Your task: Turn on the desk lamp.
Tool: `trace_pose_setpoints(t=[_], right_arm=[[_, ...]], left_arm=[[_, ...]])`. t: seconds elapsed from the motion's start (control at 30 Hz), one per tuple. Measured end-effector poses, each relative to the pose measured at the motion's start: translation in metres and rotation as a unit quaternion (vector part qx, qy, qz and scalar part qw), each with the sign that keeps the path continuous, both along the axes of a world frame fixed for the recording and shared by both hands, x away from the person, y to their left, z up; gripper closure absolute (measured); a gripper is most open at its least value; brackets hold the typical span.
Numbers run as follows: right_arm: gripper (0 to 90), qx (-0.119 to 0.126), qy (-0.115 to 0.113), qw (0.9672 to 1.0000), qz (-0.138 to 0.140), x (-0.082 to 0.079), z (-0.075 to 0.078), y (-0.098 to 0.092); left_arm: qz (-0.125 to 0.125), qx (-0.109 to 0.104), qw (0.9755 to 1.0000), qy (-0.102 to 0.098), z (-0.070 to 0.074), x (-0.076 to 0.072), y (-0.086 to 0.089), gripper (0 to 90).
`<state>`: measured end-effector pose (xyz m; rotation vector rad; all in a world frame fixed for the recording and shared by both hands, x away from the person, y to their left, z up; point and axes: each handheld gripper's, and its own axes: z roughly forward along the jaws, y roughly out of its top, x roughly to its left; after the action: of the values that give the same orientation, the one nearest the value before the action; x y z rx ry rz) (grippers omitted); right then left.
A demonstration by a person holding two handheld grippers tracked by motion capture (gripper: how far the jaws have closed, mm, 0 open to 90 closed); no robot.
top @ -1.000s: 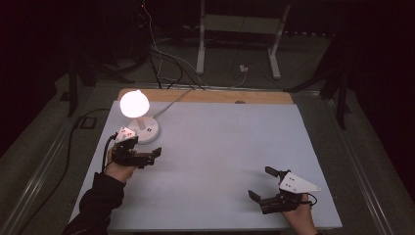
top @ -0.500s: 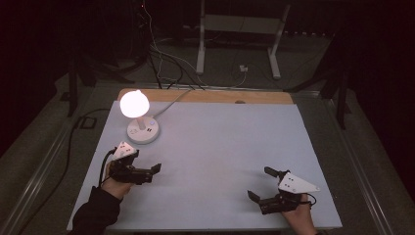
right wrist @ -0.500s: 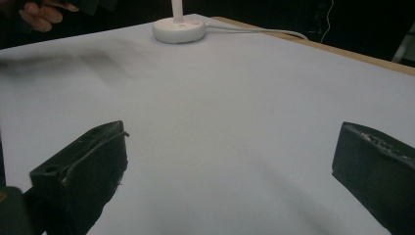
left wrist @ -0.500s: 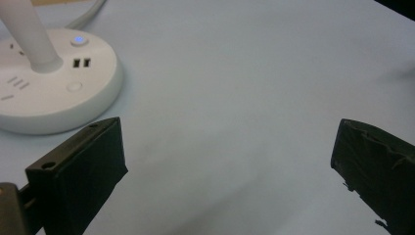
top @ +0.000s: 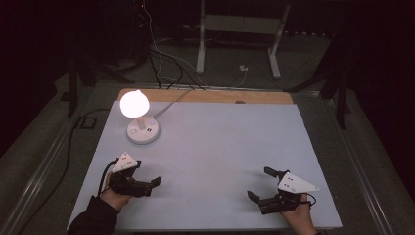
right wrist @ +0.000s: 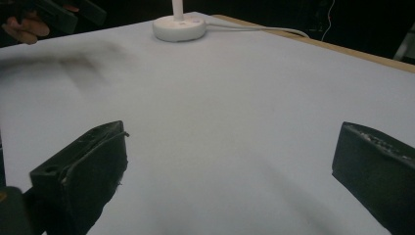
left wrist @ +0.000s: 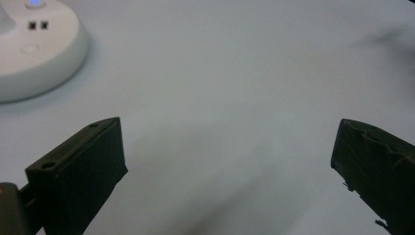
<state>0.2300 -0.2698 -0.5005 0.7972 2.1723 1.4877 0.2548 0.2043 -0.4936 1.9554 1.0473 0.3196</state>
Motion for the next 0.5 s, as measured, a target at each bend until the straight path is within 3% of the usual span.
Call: trace_pose_setpoints(t=[0.1,0.2,0.3,0.5], right_arm=[[0.0,0.0,-0.001,1.0,0.0,0.0,0.0,0.0],[0.0,0.0,0.0,1.0,0.0,0.0,0.0,0.0],[0.0,0.001,0.0,1.0,0.001,0.0,0.0,0.0],[0.0,0.003,0.001,1.0,0.001,0.0,0.0,-0.001]], left_arm=[[-0.002,0.011,0.9999,-0.012,-0.006,-0.007,-0.003,0.3],[-0.021,0.028,0.9994,-0.008,-0.012,-0.009,-0.006,0.3],[-0.034,0.031,0.9987,-0.019,-0.013,-0.009,-0.009,0.3],[-0.039,0.032,0.9986,-0.012,-0.014,-0.007,-0.011,0.3]])
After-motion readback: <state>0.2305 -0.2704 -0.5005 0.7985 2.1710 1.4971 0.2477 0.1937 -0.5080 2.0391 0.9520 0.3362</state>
